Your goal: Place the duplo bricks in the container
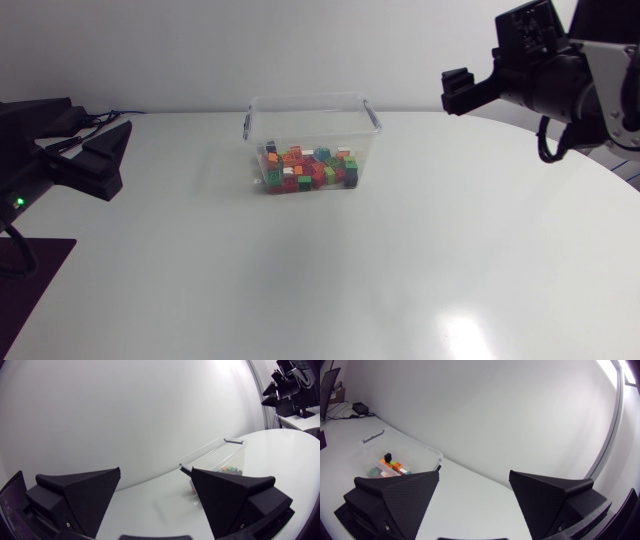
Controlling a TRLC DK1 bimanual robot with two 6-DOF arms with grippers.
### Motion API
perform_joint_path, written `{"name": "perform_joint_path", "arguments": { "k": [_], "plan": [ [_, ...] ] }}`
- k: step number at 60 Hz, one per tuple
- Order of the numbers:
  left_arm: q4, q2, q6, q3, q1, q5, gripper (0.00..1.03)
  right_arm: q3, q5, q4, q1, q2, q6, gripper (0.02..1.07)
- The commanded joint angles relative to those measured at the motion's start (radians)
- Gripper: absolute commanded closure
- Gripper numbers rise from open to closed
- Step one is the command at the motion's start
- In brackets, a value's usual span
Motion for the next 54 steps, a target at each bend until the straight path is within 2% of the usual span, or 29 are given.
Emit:
{"name": "perform_joint_path", "arguments": {
  "k": [1,38,54],
  "plan": [
    [0.010,-0.026,-0.025,-0.035,0.007,-0.011,0.05,-0.069,0.015,0.019,-0.020,-0.066,-0.014,0.06],
    [0.007,-0.243,-0.049,-0.184,0.053,-0.013,0.05,-0.480,0.030,0.074,-0.175,-0.589,-0.010,0.06],
    [-0.013,-0.341,-0.088,-0.256,0.050,-0.023,0.05,-0.588,0.029,0.035,-0.184,-0.771,0.035,0.06]
  ]
}}
